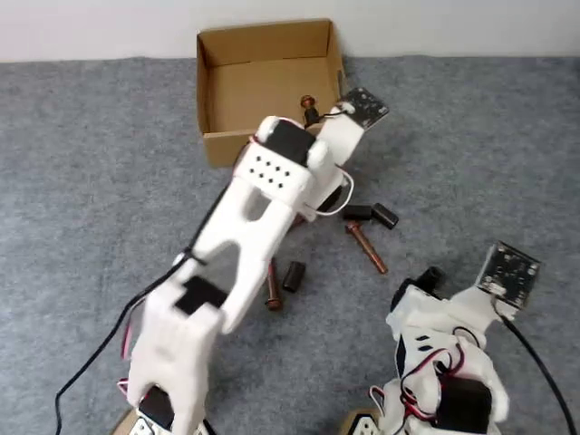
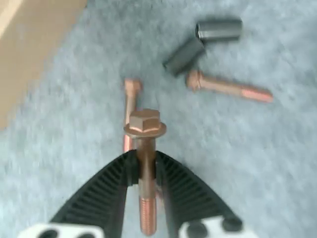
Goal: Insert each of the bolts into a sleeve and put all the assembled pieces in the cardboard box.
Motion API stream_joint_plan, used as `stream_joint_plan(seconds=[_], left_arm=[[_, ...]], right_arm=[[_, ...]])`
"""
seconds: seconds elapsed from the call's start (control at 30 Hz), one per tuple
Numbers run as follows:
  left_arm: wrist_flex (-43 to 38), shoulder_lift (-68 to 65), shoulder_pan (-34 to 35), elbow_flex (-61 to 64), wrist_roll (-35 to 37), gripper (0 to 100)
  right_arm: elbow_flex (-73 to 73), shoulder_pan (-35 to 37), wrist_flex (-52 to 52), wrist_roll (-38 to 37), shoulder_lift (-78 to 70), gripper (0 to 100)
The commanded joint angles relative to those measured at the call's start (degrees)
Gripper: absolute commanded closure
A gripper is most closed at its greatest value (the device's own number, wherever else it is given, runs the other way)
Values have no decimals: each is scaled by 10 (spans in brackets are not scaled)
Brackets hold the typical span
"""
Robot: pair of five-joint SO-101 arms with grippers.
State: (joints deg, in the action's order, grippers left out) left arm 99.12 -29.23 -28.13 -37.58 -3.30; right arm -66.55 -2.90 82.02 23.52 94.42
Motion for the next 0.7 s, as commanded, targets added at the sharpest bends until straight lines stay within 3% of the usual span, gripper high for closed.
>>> stream_joint_plan(seconds=[0.0,0.27,0.67], left_arm=[[11,176,-5,140,8,995],[-76,457,-4,420,61,996],[-266,874,0,778,65,996]], right_arm=[[4,25,-4,-4,6,991],[7,74,-4,-4,7,991],[15,197,-5,-7,7,991]])
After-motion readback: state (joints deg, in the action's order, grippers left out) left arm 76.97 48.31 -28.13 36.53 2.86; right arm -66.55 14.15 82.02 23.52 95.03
